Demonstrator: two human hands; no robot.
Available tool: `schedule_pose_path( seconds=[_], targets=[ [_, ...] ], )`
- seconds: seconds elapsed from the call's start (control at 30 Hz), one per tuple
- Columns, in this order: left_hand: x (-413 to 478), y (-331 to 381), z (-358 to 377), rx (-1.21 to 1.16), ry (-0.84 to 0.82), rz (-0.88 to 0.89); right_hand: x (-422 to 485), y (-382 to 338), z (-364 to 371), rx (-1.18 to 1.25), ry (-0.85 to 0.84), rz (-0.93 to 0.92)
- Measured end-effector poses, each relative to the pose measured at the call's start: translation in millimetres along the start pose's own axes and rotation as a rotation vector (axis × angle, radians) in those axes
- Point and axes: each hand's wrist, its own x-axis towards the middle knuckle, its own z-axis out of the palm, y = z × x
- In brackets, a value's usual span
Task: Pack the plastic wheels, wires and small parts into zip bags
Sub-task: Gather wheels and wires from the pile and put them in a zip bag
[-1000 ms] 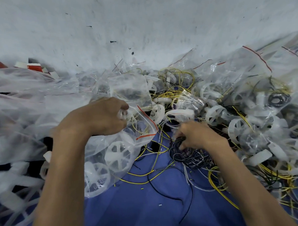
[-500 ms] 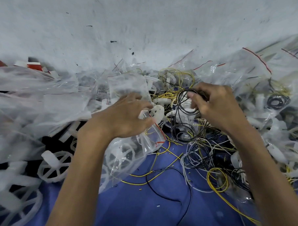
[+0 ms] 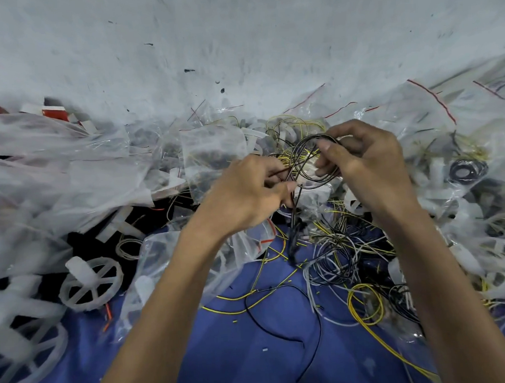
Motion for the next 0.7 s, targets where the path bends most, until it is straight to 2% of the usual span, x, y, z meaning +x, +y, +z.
schedule_pose_path(
  seconds=[0.2,0.43,0.53,0.7],
  targets=[
    [-1,-4,3,0.084,-0.02,-0.027,4,7,-11,-0.145,-0.089,0.112],
    [-4,2,14,0.44,0.049,-0.07,4,5,-44,-0.445,-0.385,0.183],
    [-6,2,15,0.526,0.107,-0.065,3,4,-50,-0.384,-0.422,0.286],
    [-7,4,12,0.527,0.186,-0.081,1,5,-59,-0.231,-0.564,0.44]
  ],
)
